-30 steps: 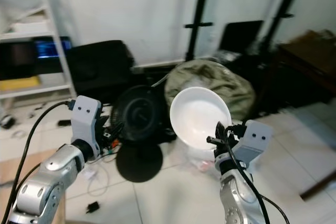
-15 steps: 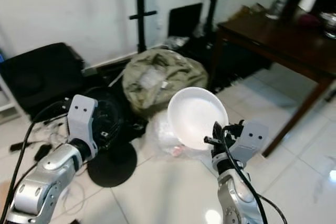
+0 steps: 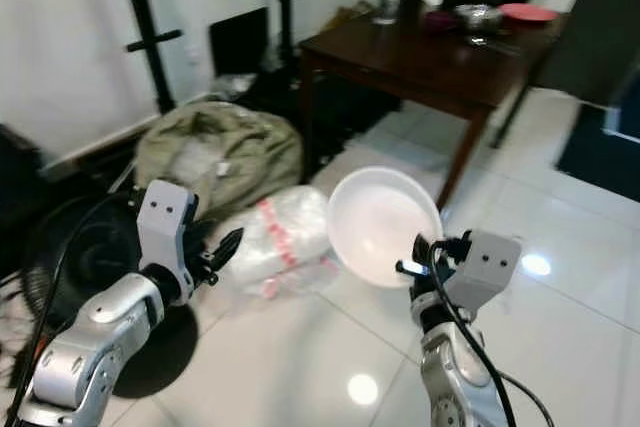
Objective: Setting the table
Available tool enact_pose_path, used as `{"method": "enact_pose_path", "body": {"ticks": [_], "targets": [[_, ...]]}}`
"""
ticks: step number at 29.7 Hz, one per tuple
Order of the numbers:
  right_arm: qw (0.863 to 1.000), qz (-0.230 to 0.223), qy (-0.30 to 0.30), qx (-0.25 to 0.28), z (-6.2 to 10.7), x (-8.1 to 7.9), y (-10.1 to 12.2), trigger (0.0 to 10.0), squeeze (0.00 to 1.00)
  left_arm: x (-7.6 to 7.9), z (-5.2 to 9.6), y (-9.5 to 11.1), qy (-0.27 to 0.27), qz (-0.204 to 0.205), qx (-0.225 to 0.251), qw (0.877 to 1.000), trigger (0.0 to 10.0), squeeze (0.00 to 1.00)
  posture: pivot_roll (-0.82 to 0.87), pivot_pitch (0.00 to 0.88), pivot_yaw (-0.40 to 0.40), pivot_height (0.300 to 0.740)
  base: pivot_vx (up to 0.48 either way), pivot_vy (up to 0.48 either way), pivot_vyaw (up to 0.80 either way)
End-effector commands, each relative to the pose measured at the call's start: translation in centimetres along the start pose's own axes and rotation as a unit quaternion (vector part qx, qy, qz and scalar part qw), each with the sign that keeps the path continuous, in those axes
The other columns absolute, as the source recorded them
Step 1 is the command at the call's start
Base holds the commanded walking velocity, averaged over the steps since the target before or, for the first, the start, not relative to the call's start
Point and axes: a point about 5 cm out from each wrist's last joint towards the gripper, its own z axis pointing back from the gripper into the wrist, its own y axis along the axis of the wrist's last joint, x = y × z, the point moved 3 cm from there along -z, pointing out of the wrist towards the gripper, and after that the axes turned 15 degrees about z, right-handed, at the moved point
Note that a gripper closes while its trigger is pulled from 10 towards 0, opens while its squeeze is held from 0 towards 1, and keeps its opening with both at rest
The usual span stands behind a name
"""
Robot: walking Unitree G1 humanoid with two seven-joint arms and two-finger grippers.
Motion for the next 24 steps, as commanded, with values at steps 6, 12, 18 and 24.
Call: {"method": "enact_pose_path", "body": {"ticks": [6, 12, 18, 24], "targets": [[1.000, 0.000, -0.001, -0.008, 0.31, 0.07, -0.43, 10.0, 0.00, -0.05, 0.12, -0.32, -0.004, 0.004, -0.009, 1.000, 10.0, 0.00, -0.02, 0.104, 0.094, 0.740, 0.000, 0.000, -0.80], [1.000, 0.000, -0.002, -0.008, 0.31, 0.08, -0.43, 10.0, 0.00, 0.10, 0.12, -0.34, -0.010, 0.005, -0.011, 1.000, 10.0, 0.00, -0.02, 0.106, 0.096, 0.740, 0.000, 0.000, -0.80], [1.000, 0.000, -0.003, -0.008, 0.33, 0.07, -0.43, 10.0, 0.00, 0.18, 0.15, -0.40, -0.014, 0.007, -0.013, 1.000, 10.0, 0.00, -0.02, 0.106, 0.096, 0.740, 0.000, 0.000, -0.80], [1.000, 0.000, -0.003, -0.009, 0.34, 0.07, -0.45, 10.0, 0.00, 0.41, 0.25, -0.61, -0.025, 0.021, -0.020, 0.999, 10.0, 0.00, -0.02, 0.106, 0.096, 0.740, 0.000, 0.000, -0.80]]}}
